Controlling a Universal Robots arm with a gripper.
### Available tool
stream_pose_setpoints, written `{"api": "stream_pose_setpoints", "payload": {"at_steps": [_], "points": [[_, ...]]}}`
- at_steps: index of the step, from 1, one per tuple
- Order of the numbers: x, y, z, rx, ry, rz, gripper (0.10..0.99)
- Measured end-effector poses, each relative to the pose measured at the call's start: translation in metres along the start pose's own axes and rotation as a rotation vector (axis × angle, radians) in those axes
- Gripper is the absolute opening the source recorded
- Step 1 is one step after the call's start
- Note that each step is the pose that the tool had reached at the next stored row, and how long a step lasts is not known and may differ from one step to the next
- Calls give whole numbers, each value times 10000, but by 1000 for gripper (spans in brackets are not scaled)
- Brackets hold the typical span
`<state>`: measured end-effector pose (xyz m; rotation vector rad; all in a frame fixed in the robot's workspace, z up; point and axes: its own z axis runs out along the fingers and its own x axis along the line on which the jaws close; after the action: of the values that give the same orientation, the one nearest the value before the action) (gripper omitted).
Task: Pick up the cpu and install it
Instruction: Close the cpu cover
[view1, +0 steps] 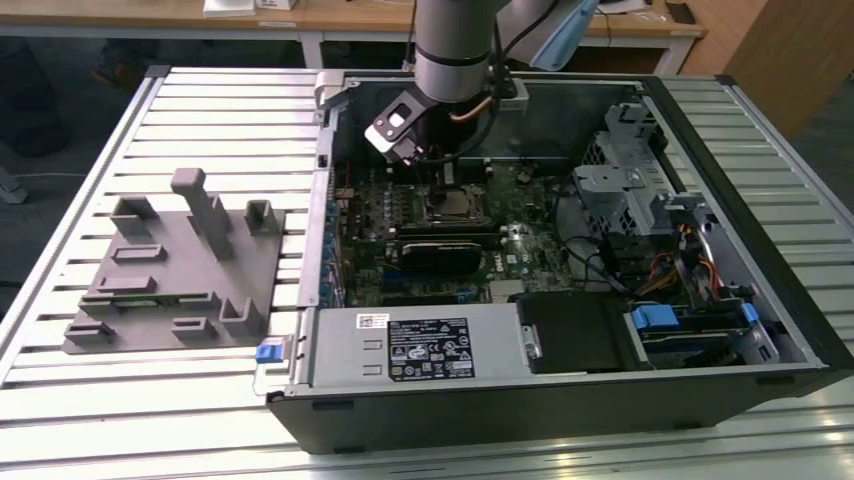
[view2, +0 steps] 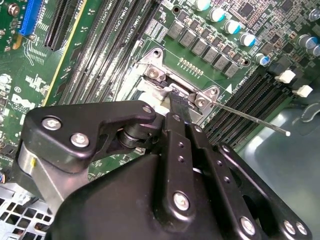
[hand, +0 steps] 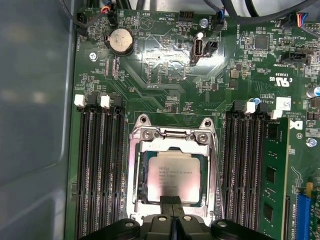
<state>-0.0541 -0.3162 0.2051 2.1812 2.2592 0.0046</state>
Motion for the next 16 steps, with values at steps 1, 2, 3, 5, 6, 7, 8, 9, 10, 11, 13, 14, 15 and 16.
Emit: {"api": "stream_pose_setpoints", "payload": {"at_steps": [1,2,3,5,6,7,8,9,10,11,13,14,15,16], "points": [[0,0,7,0,-1,0,106],[0,0,13,0,-1,0,106],[0,0,17,0,0,0,106],[-1,0,21,1,-2,0,106],[0,0,23,1,-2,0,106],[0,0,25,0,0,1,106],[0,1,27,0,0,2,106],[0,1,30,0,0,2,106],[0,3,32,0,0,0,106],[0,5,34,0,-1,-1,106],[-1,13,38,1,-1,0,106],[-1,19,39,1,-2,0,106],[-1,27,40,0,-1,1,106],[-1,35,42,0,0,0,106]]}}
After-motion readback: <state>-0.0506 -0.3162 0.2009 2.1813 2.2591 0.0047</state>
